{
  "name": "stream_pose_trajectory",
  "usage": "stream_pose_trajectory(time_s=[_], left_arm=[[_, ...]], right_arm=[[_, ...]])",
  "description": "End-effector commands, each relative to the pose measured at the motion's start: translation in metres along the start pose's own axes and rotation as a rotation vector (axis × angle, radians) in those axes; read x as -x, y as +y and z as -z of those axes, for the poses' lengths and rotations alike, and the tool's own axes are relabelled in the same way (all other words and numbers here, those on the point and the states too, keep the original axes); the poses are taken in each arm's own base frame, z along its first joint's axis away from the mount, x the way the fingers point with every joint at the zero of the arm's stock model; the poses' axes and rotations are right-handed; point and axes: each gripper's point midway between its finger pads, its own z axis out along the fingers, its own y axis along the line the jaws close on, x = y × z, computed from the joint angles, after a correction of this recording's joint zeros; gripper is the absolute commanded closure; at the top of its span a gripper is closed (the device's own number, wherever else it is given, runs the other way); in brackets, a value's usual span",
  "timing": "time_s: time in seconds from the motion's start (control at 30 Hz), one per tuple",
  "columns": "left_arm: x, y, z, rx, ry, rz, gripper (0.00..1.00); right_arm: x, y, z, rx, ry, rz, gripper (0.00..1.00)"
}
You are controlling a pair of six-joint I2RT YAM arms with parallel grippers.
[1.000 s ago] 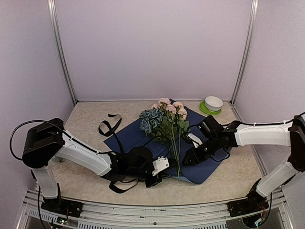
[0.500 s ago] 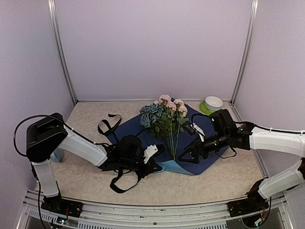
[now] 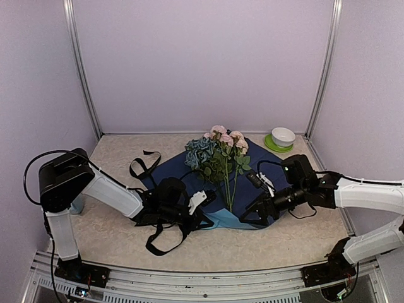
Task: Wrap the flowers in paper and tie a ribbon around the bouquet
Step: Pass from the left arm to the right
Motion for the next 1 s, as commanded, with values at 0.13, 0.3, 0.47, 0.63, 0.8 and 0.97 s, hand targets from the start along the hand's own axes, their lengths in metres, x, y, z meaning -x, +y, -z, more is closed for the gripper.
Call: stream_pose_trajectory(time_s=[0.13,0.3,0.47,0.63,0.8,0.97], left_arm=[[0.005,0.005,-0.004,-0.026,-0.002,0.012,1.0],[0.004,0.003,-0.004,-0.032,0.0,0.011,1.0],[0.003,0.003,-0.001,-0.027,0.005,0.006,1.0],[0.002,0.005,0.001,-0.022,0.009,0.005,1.0],[0.004,0.01,0.005,0.013,0.016,-0.002,0.86],[0.004,0.021,0.018,0.115,0.05,-0.033,0.61]], right_arm=[[-0.006,0.004,-0.004,-0.012,-0.049,-0.035,0.13],[-0.015,-0.024,-0.018,-0.151,-0.022,0.002,0.13],[-0.013,-0.038,-0.03,-0.177,-0.022,0.009,0.27],[-0.019,-0.055,-0.033,-0.253,0.014,-0.016,0.87],[-0.01,-0.061,-0.029,-0.279,0.002,-0.035,1.0],[-0.01,-0.075,-0.029,-0.296,0.061,-0.074,1.0]])
